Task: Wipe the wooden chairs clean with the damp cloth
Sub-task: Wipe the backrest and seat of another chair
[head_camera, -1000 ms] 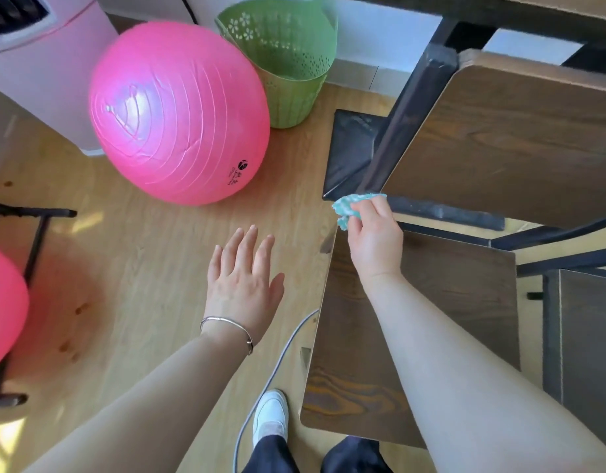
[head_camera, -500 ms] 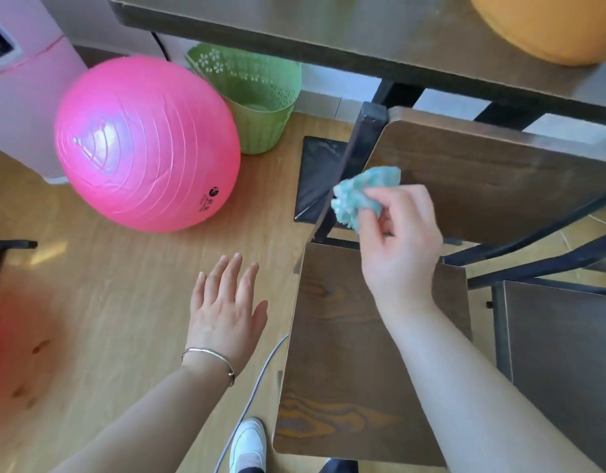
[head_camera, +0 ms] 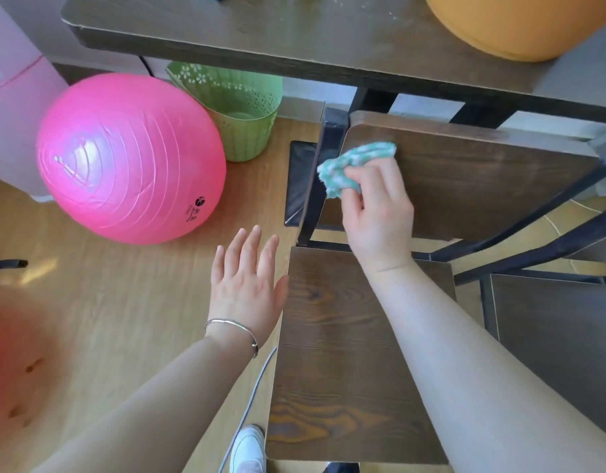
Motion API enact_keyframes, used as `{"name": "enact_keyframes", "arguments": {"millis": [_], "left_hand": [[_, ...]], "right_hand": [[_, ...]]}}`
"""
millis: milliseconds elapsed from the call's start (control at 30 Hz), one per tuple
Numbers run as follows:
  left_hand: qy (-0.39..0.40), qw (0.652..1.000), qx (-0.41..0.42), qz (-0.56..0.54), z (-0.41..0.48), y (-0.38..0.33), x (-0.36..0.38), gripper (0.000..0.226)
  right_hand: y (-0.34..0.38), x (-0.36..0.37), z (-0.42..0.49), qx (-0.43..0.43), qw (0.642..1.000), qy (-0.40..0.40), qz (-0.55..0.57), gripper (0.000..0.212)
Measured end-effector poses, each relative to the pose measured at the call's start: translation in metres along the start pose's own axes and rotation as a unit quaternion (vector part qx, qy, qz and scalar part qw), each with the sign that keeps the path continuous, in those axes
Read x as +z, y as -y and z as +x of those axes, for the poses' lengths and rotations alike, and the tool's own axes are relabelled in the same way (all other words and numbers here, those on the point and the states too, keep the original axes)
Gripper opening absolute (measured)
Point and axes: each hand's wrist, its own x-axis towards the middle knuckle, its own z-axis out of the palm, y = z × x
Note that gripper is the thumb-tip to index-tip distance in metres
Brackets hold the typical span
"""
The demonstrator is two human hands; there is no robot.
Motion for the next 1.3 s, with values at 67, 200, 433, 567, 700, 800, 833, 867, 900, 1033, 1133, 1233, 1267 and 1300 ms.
{"name": "enact_keyframes", "arguments": {"millis": [67, 200, 433, 567, 700, 800, 833, 867, 900, 1033, 1133, 1233, 1267, 1300], "left_hand": [[0.008, 1.0, -0.002, 0.0, -0.005, 0.002, 0.003, 0.058], [0.029, 1.0, -0.01, 0.002, -0.017, 0.007, 0.009, 0.058], [0.036, 0.999, -0.014, 0.012, -0.025, 0.003, 0.012, 0.058], [0.032, 0.999, -0.005, 0.013, -0.025, -0.009, 0.009, 0.058], [0.021, 1.0, 0.003, 0.006, -0.022, -0.021, 0.007, 0.058], [0.01, 1.0, 0.008, 0.0, -0.02, -0.029, 0.006, 0.056], [0.007, 1.0, 0.01, 0.001, -0.02, -0.031, 0.007, 0.055], [0.005, 1.0, 0.01, 0.003, -0.02, -0.033, 0.007, 0.054], [0.005, 1.0, 0.01, 0.003, -0.02, -0.034, 0.008, 0.054], [0.003, 1.0, 0.007, 0.006, -0.02, -0.036, 0.011, 0.056], [0.005, 1.0, 0.007, 0.004, -0.022, -0.035, 0.013, 0.058], [0.007, 1.0, 0.007, 0.008, -0.024, -0.035, 0.017, 0.057], [0.009, 1.0, 0.007, 0.01, -0.026, -0.035, 0.019, 0.056], [0.012, 1.0, 0.006, 0.011, -0.027, -0.035, 0.021, 0.056]], "right_hand": [[-0.004, 0.011, -0.022, 0.018, 0.999, 0.039, -0.001, 0.011], [-0.012, 0.027, -0.061, 0.071, 0.99, 0.123, 0.001, 0.012], [-0.01, 0.018, -0.077, 0.187, 0.971, 0.147, 0.026, 0.011], [0.007, -0.031, -0.036, 0.172, 0.982, 0.022, 0.071, 0.01], [0.01, -0.061, 0.021, 0.074, 0.993, -0.062, 0.062, 0.01], [-0.001, -0.055, 0.038, 0.047, 0.997, -0.054, 0.037, 0.01], [-0.006, -0.05, 0.038, 0.039, 0.998, -0.046, 0.027, 0.01], [-0.011, -0.044, 0.035, 0.029, 0.999, -0.039, 0.02, 0.01], [-0.015, -0.039, 0.031, 0.019, 0.999, -0.03, 0.014, 0.01], [-0.03, -0.023, -0.006, 0.025, 0.999, 0.035, 0.001, 0.01], [-0.045, -0.011, -0.045, 0.074, 0.991, 0.11, -0.005, 0.019], [-0.061, 0.0, -0.079, 0.137, 0.978, 0.157, -0.014, 0.014], [-0.064, 0.003, -0.086, 0.157, 0.973, 0.168, -0.019, 0.011], [-0.067, 0.005, -0.091, 0.17, 0.969, 0.177, -0.024, 0.009]]}}
